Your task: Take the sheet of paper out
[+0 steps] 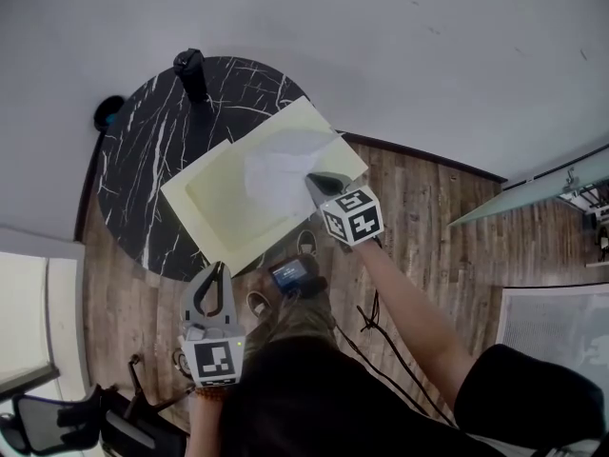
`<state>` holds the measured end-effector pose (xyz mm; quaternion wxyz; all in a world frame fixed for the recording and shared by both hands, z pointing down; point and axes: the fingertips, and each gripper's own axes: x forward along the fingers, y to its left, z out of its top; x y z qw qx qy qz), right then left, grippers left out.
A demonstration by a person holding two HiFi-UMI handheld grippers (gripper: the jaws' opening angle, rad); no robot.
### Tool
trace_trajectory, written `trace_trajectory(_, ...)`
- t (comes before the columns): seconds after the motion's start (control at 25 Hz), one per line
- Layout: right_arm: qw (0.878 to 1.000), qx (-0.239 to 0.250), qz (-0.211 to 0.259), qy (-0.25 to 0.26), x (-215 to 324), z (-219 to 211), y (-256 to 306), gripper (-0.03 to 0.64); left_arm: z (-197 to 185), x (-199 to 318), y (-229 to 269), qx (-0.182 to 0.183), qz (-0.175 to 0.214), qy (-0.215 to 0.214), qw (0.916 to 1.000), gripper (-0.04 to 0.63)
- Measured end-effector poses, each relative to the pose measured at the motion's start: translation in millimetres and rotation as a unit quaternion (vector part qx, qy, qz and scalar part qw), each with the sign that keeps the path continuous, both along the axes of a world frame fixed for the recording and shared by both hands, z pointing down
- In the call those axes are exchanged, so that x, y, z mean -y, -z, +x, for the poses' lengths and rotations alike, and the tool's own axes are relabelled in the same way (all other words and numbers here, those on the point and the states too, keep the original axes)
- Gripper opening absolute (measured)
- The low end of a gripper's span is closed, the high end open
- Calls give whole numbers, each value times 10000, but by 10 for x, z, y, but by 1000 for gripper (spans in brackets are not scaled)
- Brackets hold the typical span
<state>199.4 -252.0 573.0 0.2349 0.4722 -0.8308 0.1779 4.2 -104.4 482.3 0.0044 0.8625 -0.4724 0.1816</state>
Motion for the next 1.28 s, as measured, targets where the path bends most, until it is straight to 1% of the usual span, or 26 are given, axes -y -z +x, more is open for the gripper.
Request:
trace_trajectory(0.12, 9998, 174, 138, -22, -29, -63, 153, -3, -34, 18, 42, -33, 27, 75, 10000, 6)
trace_trajectory(0.24, 9993, 247, 293, 0, -54, -129, 299, -3, -67, 30, 102, -195, -30, 235, 9995, 5)
trace_trajectory(0.4, 9982, 345, 492, -12, -80, -217, 480, -3, -115, 44, 160, -86, 203, 139, 9997, 5)
trace_trajectory(0.52, 9973, 411, 615, -7, -104, -300, 603, -3, -158, 42, 214, -174, 204, 244, 9993, 5)
trace_trajectory(0.72, 9953, 390, 868, 155, -163, -457, 818, -3, -215, 45, 315, -375, 193, 428, 9982, 5)
trace_trajectory(0.88, 9930, 329, 1098, 290, -234, -601, 969, -3, -281, 67, 398, -358, 392, 416, 9977, 5)
trace_trajectory(1.0, 9912, 359, 1227, 354, -284, -707, 1080, -3, -337, 79, 452, -528, 347, 562, 9964, 5)
trace_trajectory(1.28, 9875, 511, 1407, 490, -374, -933, 1324, -3, -461, 102, 554, -657, 428, 713, 9944, 5)
